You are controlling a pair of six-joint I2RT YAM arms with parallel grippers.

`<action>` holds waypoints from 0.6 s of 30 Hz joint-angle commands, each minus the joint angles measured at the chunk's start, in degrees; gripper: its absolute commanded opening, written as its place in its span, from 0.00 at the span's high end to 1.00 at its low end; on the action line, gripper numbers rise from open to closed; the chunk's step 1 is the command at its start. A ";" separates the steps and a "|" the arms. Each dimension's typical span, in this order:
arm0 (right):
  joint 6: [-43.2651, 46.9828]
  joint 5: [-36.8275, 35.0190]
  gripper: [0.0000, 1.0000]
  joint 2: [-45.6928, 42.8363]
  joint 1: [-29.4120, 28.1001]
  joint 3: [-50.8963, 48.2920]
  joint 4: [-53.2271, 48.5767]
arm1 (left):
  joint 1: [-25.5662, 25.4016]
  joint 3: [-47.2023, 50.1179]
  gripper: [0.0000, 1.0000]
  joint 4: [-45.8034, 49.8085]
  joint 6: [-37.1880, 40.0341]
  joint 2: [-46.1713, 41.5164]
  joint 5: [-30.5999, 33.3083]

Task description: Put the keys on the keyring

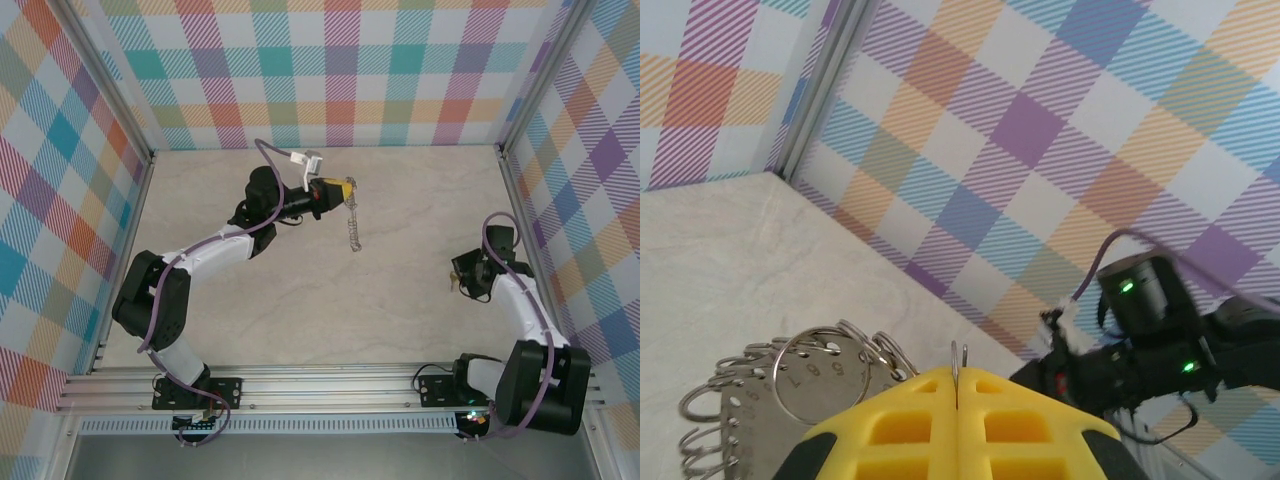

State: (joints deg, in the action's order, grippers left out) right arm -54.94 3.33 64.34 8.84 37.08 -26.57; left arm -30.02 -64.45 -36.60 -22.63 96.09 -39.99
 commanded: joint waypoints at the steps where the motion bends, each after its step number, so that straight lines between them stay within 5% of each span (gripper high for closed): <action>1: 11.33 17.19 1.00 0.21 0.30 1.31 8.57 | -0.33 -1.80 1.00 5.15 4.86 -2.34 -0.40; 8: 15.56 29.78 1.00 7.55 -0.88 0.83 14.72 | -0.32 -1.17 1.00 12.21 8.48 -7.27 2.48; 18: 24.63 22.95 1.00 16.76 -12.60 6.10 9.36 | -0.39 2.06 1.00 15.42 9.98 -12.09 5.31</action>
State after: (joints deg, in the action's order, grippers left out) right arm -35.20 28.29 79.77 -0.56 40.69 -15.16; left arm -30.13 -63.66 -20.88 -14.02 86.02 -35.79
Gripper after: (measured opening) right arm 0.060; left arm 0.049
